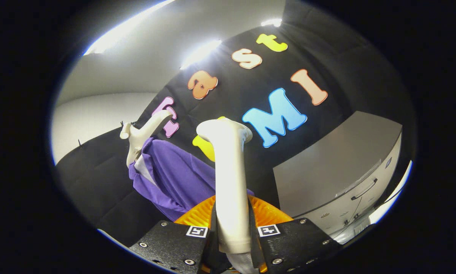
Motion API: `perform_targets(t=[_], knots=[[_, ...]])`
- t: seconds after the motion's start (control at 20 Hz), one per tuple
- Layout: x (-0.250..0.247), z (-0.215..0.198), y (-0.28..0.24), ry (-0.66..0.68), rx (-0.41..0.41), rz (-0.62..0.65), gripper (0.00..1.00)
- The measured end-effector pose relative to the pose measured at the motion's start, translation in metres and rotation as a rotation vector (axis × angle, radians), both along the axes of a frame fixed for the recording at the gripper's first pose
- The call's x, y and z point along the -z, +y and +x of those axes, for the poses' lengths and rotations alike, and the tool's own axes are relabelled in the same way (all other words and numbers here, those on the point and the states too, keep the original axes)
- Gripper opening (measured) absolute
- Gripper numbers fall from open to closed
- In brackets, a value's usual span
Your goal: Iron the clothes twice with a garment steamer, once on the left side and once on the right side.
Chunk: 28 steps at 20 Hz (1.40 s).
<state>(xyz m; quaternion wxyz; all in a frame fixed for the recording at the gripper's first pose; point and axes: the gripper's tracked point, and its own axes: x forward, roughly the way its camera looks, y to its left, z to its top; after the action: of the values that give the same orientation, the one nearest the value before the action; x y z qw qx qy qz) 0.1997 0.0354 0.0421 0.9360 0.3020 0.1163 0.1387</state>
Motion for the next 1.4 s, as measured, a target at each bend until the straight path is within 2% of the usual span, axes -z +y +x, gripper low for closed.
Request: perform_targets(t=[0.25,0.45,0.6,0.75,0.95,1.05,1.15,1.4], knots=[[0.003,-0.021,0.058,-0.067,0.039,-0.118,0.33],[0.002,-0.034,0.085,-0.146,0.075,-0.202,0.33],[0.008,-0.032,0.107,-0.168,0.053,-0.241,0.33],[0.018,-0.020,0.121,-0.187,0.043,-0.283,0.33],[0.004,-0.016,0.131,-0.277,0.099,-0.281,0.33],[0.003,-0.012,0.142,-0.312,0.102,-0.301,0.33],[0.012,-0.009,0.151,-0.303,0.090,-0.329,0.33],[0.035,-0.011,0.146,-0.295,0.121,-0.442,0.33]])
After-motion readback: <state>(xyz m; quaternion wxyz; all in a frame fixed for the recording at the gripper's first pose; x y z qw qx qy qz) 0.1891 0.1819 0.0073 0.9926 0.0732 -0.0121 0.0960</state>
